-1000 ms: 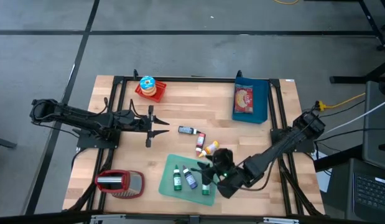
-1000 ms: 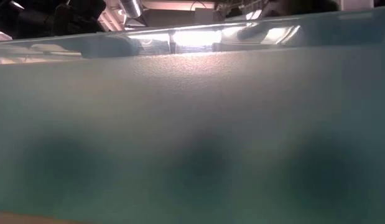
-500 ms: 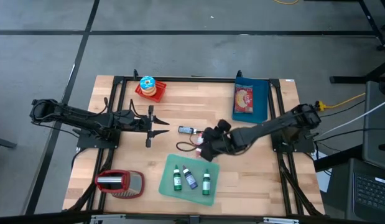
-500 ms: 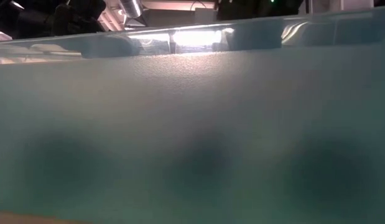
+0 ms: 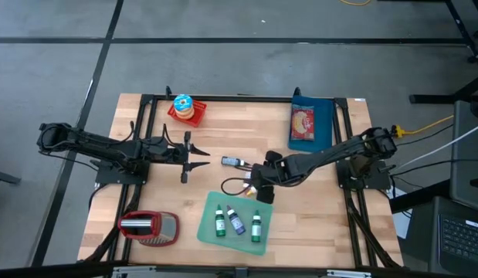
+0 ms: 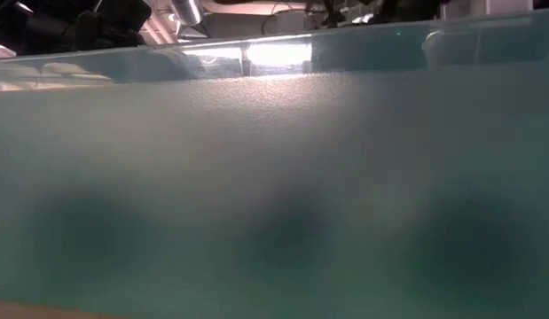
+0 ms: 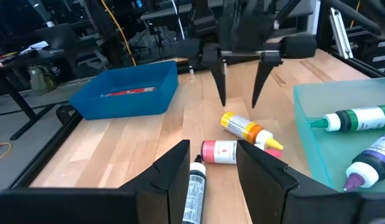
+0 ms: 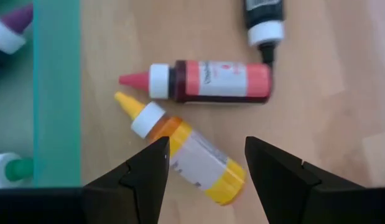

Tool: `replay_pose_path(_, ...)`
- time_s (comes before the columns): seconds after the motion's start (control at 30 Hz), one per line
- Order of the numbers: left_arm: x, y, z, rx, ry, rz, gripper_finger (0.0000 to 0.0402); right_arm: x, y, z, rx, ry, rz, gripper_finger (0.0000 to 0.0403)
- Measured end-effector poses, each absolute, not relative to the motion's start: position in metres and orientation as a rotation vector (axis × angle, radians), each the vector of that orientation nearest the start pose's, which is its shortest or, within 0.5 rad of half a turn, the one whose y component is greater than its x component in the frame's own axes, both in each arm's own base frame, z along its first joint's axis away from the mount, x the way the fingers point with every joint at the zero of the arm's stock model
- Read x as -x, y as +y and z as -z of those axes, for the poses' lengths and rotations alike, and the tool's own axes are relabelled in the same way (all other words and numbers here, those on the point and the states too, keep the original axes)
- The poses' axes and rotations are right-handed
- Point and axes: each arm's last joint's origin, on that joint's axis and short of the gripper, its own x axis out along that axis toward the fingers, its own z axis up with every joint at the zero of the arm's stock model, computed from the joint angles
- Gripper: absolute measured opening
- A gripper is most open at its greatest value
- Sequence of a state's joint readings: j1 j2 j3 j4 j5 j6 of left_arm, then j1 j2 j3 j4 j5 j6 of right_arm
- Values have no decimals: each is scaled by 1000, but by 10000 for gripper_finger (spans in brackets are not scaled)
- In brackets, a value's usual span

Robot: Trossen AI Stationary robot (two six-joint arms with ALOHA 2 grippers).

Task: Pick & Place Food Item
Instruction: Put the yellow food coloring bottle into the green bin

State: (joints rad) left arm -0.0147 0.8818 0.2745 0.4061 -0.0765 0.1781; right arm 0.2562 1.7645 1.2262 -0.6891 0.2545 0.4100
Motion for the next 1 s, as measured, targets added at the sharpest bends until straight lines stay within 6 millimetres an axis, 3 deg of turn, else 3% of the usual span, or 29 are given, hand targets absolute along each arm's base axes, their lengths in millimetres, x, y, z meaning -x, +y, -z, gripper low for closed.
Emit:
replay_pose_path(0.2, -182, 0, -197, -187, 205, -44, 125, -330, 80, -181, -42, 1167, 188, 213)
replay_pose_path(0.53, -182, 0, -198, -187, 205, -44, 125, -329, 80, -179, 40, 1198, 55, 213)
replay_pose_path(1.0, -182, 0, -197, -189, 209, -45, 125, -342, 73, -130, 63, 1343, -25, 213)
